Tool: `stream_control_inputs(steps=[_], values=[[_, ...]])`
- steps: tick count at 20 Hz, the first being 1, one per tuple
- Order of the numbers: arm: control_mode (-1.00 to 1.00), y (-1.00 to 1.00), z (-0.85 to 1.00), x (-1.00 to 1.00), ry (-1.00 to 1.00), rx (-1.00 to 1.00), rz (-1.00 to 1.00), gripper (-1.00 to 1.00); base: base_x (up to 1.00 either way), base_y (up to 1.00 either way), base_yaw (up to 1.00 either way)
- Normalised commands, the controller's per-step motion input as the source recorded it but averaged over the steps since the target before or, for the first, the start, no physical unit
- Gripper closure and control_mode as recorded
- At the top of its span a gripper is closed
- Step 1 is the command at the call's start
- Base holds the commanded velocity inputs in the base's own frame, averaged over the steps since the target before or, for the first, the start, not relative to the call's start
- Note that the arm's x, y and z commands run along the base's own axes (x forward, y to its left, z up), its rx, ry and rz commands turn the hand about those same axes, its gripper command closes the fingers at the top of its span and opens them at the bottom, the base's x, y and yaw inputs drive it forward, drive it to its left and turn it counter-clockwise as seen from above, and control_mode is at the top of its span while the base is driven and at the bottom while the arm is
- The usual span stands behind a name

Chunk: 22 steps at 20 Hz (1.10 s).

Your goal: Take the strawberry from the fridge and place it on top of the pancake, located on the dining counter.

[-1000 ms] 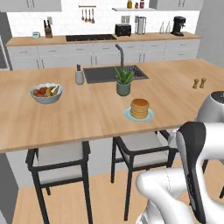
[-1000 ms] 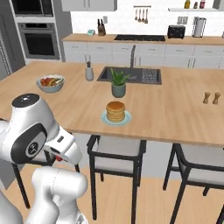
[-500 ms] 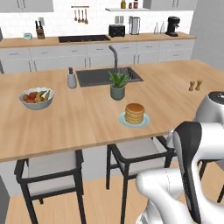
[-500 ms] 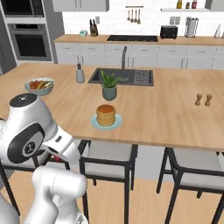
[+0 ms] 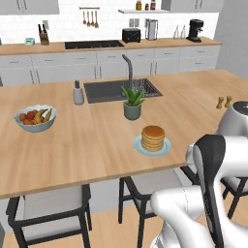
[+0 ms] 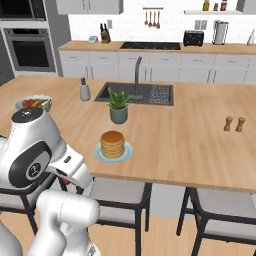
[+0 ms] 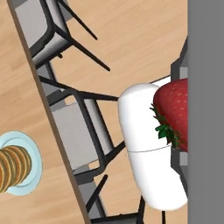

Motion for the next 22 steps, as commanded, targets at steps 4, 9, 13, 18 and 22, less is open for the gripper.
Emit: stream_control_inputs(steps=[4,9,13,18,22], values=[[1.00,0.00,0.00,0.00,0.00,0.00,0.00,1.00,0.47,0.00,0.02],[1.00,0.00,0.00,0.00,0.00,0.00,0.00,1.00,0.42,0.00,0.05],[1.00,0.00,0.00,0.00,0.00,0.00,0.00,1.00,0.39,0.00,0.06],[-1.00,0.00,0.04,0.72,-0.03,0.00,0.05,1.00,0.10,0.00,0.01],[-1.00,-0.11,0.09,1.00,0.00,0.05,0.11,1.00,0.00,0.00,0.00]])
